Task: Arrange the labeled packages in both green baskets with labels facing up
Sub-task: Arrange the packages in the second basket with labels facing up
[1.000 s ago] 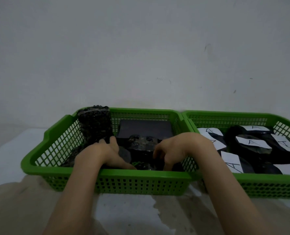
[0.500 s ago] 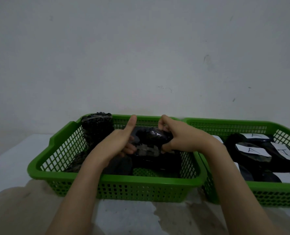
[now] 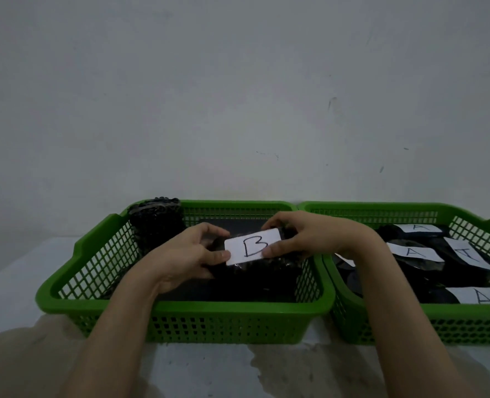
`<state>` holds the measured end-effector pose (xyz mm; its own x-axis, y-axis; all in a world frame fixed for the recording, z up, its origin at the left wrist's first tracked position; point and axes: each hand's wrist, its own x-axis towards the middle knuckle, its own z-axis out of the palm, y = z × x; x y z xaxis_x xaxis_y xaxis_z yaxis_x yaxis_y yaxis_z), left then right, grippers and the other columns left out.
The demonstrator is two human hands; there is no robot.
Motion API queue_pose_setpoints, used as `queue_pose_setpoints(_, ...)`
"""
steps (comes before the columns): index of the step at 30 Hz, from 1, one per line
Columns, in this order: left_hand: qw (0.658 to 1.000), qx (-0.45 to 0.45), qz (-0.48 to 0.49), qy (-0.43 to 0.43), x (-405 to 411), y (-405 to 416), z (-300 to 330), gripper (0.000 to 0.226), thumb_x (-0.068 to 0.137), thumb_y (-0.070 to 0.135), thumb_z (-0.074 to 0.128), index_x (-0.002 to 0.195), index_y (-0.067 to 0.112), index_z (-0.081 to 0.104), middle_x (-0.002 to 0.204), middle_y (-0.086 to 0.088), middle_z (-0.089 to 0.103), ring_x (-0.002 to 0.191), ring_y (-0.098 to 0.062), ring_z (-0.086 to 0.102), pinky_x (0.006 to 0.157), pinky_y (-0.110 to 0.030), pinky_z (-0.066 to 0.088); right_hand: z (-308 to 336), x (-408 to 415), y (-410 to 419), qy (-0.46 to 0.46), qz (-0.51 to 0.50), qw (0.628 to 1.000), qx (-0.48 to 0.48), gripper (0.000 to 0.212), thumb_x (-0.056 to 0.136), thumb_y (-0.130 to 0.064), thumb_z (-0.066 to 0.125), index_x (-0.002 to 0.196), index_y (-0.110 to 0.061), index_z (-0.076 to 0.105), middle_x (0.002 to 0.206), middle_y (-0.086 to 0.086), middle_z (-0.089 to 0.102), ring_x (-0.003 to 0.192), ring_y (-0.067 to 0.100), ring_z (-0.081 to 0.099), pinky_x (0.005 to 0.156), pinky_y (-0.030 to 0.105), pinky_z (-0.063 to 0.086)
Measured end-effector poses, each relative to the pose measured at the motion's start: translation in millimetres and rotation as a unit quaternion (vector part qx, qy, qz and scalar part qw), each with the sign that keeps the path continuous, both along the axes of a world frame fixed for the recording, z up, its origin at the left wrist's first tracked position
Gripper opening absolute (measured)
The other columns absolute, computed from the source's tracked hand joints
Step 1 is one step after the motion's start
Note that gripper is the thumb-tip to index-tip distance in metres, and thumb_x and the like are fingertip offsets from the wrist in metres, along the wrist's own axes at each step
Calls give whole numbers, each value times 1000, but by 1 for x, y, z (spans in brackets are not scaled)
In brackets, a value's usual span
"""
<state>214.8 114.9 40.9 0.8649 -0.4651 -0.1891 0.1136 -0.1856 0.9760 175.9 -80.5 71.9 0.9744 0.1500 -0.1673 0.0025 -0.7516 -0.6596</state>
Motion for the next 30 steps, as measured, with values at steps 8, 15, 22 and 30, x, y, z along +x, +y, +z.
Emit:
queue_pose_setpoints(8,883,414,-136,-173,-15,-14,5,37,84,24,66,119,19,56,119,-1,59,110,-17,57,90,-27,47,-8,7,16,69,56,968,-234,37,84,-21,64,120,-10,63,121,3,63,111,25,59,90,35,52)
queue_pose_setpoints(15,827,507,-136,-202,-8,-31,-8,32,89,23,59,119,12,62,121,-6,63,106,-20,58,85,-27,47,-26,24,22,78,40,975,-202,30,83,-18,65,112,-11,69,122,6,66,108,26,62,94,40,53)
queue_pose_setpoints(22,789,506,131,-322,-1,-35,-22,59,87,39,57,127,1,36,127,-21,47,118,-34,45,94,-39,42,-30,28,21,3,6,982,-191,69,78,-22,70,137,-11,36,140,11,46,119,28,51,94,35,43)
queue_pose_setpoints(30,879,403,127,-224,10,-30,-26,40,89,45,52,92,6,59,89,-20,63,92,-33,62,82,-40,49,-35,30,22,33,-6,967,-251,16,82,-18,65,82,-7,53,96,12,54,88,27,55,66,31,43)
